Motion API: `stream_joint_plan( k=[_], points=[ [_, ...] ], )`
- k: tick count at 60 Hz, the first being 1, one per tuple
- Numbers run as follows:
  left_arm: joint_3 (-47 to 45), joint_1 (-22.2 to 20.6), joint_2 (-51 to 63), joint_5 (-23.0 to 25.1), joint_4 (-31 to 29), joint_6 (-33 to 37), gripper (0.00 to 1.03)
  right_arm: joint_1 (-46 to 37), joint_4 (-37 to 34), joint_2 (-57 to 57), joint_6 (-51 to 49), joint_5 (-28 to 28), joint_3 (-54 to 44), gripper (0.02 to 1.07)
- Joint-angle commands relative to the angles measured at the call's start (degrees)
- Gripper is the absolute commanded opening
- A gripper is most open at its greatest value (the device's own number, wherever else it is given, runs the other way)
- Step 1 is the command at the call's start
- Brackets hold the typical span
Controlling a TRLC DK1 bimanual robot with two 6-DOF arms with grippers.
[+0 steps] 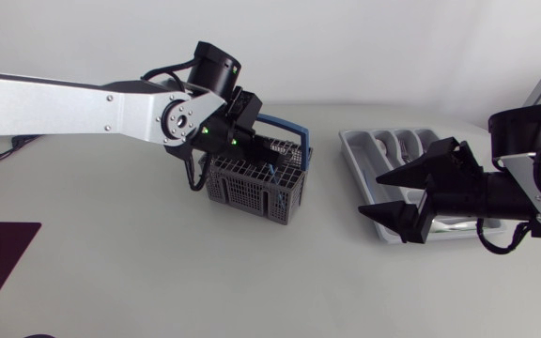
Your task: Unload the cutlery basket into the drawer organizer.
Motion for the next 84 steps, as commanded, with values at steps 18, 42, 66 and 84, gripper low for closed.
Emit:
stream_joint_plan(
  k=[18, 42, 66, 84],
  points=[
    [0.50, -0.82, -0.13, -0.47, 0.54, -1.21, 0.09, -0.49, -0.52, 0.74, -1.50, -0.40, -0.54, 1.03],
    [-0.03, -1.26, -2.68, -0.65, 0.54, -0.86, 0.07, -0.14, -0.69, 0.83, -1.59, -0.49, -0.36, 1.03],
    [-2.32, -1.52, -4.08, -2.05, 3.00, 0.81, 0.07, 4.43, -0.52, 1.09, -1.15, -0.58, -0.10, 1.03],
    [-2.58, -2.14, -5.67, -4.34, 4.14, 2.39, 0.07, 4.96, -0.25, 1.80, -1.15, -0.40, -0.19, 1.03]
  ],
)
